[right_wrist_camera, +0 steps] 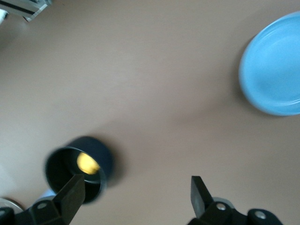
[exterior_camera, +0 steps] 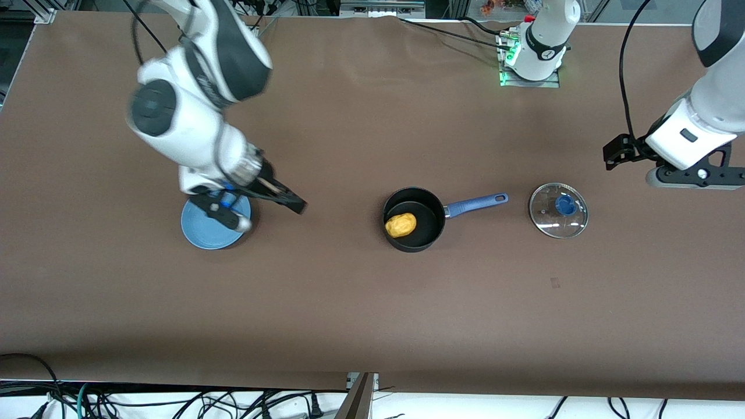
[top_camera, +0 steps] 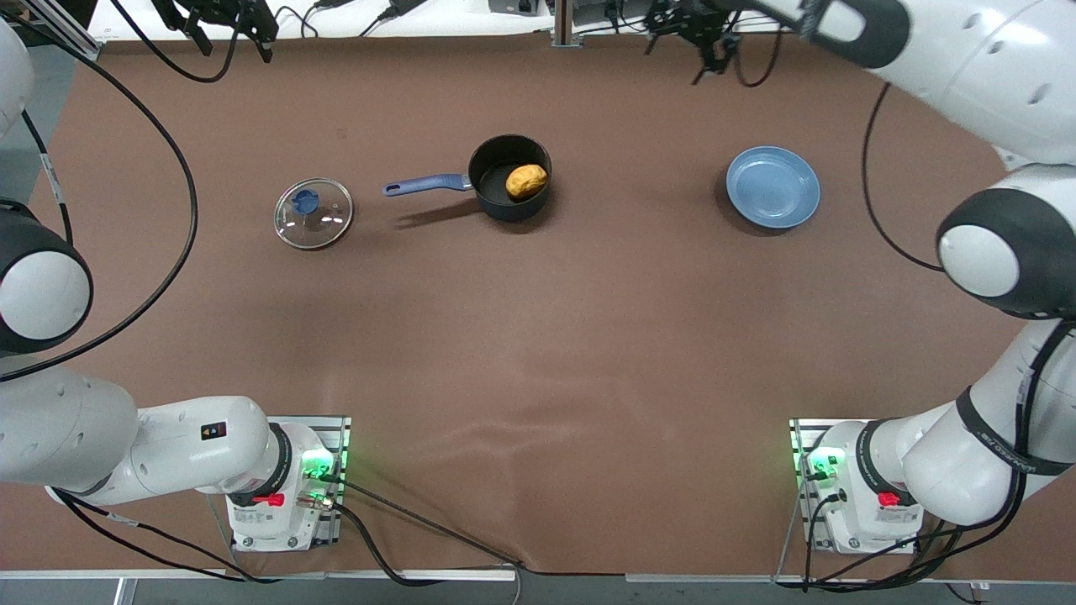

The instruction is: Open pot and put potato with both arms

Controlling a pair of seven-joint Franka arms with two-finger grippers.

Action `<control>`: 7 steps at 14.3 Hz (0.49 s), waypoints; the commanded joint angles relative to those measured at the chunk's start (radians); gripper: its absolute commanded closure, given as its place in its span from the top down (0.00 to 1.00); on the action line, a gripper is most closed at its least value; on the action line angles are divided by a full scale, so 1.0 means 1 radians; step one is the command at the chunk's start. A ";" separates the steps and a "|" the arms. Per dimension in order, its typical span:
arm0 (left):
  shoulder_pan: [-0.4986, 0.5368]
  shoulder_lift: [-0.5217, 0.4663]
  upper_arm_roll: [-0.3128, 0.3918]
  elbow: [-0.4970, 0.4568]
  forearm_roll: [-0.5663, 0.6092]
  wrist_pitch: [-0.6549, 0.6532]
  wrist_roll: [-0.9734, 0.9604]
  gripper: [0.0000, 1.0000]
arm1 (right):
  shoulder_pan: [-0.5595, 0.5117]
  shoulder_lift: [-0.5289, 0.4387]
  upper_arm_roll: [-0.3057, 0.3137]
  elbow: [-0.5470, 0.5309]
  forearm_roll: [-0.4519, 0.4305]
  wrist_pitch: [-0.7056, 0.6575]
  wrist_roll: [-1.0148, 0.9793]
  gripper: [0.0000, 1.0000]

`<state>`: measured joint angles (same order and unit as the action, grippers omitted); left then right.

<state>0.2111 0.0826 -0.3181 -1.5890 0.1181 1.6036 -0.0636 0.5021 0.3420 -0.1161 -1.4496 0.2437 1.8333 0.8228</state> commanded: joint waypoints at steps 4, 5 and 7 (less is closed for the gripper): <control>0.013 0.014 -0.004 0.193 -0.021 -0.166 0.011 1.00 | -0.103 -0.271 -0.089 -0.186 0.003 -0.221 -0.405 1.00; 0.014 0.014 -0.002 0.199 -0.023 -0.165 0.013 1.00 | -0.141 -0.291 -0.088 -0.186 -0.001 -0.262 -0.475 1.00; 0.020 0.014 0.002 0.201 -0.024 -0.156 0.016 1.00 | -0.212 -0.326 -0.077 -0.186 -0.055 -0.322 -0.591 1.00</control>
<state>0.2156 0.0831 -0.3141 -1.4144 0.1146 1.4623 -0.0629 0.3518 0.0700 -0.2165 -1.5964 0.2271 1.5481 0.3389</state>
